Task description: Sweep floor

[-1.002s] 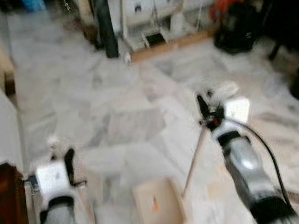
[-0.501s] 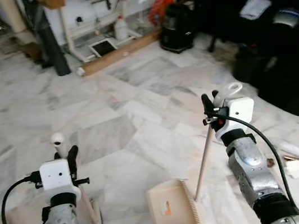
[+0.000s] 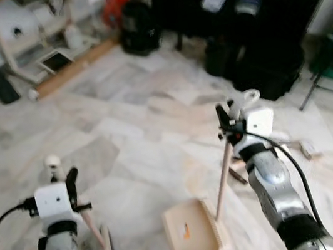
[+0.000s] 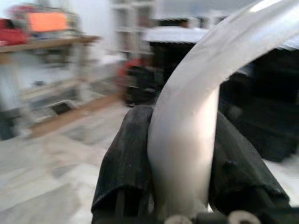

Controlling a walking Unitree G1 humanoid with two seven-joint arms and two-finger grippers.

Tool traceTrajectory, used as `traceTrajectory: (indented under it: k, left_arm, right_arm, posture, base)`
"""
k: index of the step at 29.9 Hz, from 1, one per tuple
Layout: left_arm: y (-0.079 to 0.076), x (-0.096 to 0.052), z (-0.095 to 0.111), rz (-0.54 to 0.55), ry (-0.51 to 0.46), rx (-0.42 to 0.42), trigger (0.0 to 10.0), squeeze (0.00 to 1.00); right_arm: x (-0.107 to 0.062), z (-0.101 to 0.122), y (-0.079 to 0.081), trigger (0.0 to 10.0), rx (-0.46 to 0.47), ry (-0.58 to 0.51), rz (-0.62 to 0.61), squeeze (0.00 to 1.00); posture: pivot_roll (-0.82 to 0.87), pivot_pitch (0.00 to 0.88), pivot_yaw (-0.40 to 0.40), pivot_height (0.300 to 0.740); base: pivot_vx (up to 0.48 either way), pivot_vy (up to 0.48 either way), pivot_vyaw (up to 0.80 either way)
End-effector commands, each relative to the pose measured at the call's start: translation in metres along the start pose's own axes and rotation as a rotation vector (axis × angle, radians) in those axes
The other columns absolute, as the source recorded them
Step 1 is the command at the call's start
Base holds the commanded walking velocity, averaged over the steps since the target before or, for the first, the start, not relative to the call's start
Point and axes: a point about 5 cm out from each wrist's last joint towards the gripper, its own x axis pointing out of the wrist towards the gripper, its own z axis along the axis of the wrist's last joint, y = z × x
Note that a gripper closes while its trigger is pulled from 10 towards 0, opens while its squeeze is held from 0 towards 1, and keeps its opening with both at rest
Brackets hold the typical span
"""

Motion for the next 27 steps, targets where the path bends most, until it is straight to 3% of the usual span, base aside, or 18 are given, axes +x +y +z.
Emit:
traceTrajectory:
  k: [1, 5, 21, 27]
  left_arm:
    - [0.0050, -0.0005, 0.0041, 0.014, -0.021, 0.011, 10.0, 0.00]
    - [0.0056, -0.0003, 0.0044, 0.016, -0.023, 0.016, 10.0, 0.00]
    - [0.0010, 0.0000, 0.0054, -0.016, -0.029, -0.003, 10.0, 0.00]
    - [0.0025, 0.0003, 0.0050, -0.010, -0.026, 0.007, 10.0, 0.00]
  right_arm:
    - [0.0054, 0.0112, 0.0015, 10.0, -0.020, -0.049, 0.015, 0.00]
    - [0.0058, 0.0113, 0.0015, 10.0, -0.021, -0.049, 0.015, 0.00]
    - [0.0058, 0.0118, 0.0009, 10.0, -0.023, -0.053, 0.013, 0.00]
    - [0.0056, 0.0134, 0.0018, 10.0, -0.022, -0.068, 0.014, 0.00]
  posture:
    - [0.02, 0.082, -0.035, 0.740]
    - [0.02, 0.081, -0.034, 0.740]
    - [0.02, 0.083, -0.035, 0.740]
    - [0.03, 0.082, -0.035, 0.740]
  base:
    - [0.000, 0.465, -0.79]
    - [0.000, 0.384, -0.78]
    - [0.000, 0.000, -0.78]
    - [0.261, 0.000, 0.00]
